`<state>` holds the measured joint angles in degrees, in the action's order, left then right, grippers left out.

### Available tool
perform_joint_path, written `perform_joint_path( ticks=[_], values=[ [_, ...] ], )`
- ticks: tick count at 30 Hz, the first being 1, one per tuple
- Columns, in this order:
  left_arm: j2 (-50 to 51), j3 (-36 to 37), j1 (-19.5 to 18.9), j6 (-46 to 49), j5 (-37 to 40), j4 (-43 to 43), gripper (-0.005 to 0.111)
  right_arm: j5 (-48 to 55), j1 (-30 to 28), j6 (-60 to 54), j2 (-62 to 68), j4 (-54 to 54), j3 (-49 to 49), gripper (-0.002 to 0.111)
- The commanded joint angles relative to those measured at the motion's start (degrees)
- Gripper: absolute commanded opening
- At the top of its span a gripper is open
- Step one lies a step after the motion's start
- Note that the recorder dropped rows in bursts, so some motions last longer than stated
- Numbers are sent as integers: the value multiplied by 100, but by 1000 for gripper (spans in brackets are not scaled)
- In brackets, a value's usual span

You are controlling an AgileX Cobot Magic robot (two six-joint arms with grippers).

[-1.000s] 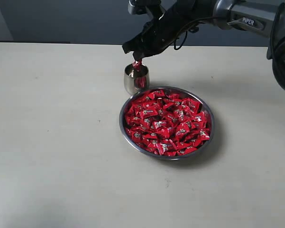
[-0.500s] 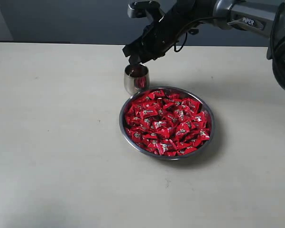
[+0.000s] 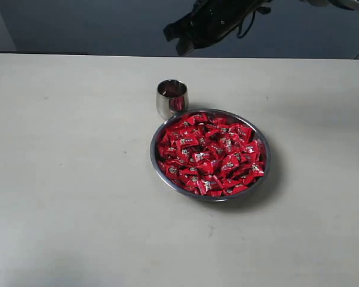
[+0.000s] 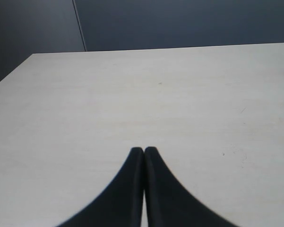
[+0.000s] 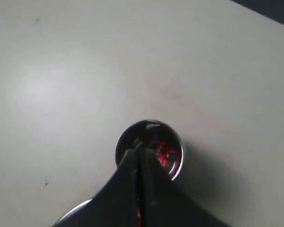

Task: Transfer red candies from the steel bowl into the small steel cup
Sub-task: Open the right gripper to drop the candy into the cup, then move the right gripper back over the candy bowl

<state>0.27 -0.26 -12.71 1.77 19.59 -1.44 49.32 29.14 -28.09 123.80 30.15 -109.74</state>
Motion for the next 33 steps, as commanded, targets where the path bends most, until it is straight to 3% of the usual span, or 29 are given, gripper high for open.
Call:
perform_joint_path(
  ticks=[1, 8, 14, 24, 33],
  values=[
    [-27, 26, 27, -8, -45, -13, 0, -555, -114, 23, -628, -9, 971, -1],
    [-27, 26, 27, -8, -45, -13, 0, -2310, -185, -12, -2053, 127, 3387, -1],
    [-27, 26, 27, -8, -45, -13, 0, -2899, -185, -12, -2825, 166, 4786, -1],
    [-27, 26, 27, -8, -45, -13, 0, -3179, -171, -23, -3058, 629, 6047, -1],
    [-27, 26, 27, -8, -45, -13, 0, -3063, -171, -35, -2992, 900, 6005, -1]
  ],
)
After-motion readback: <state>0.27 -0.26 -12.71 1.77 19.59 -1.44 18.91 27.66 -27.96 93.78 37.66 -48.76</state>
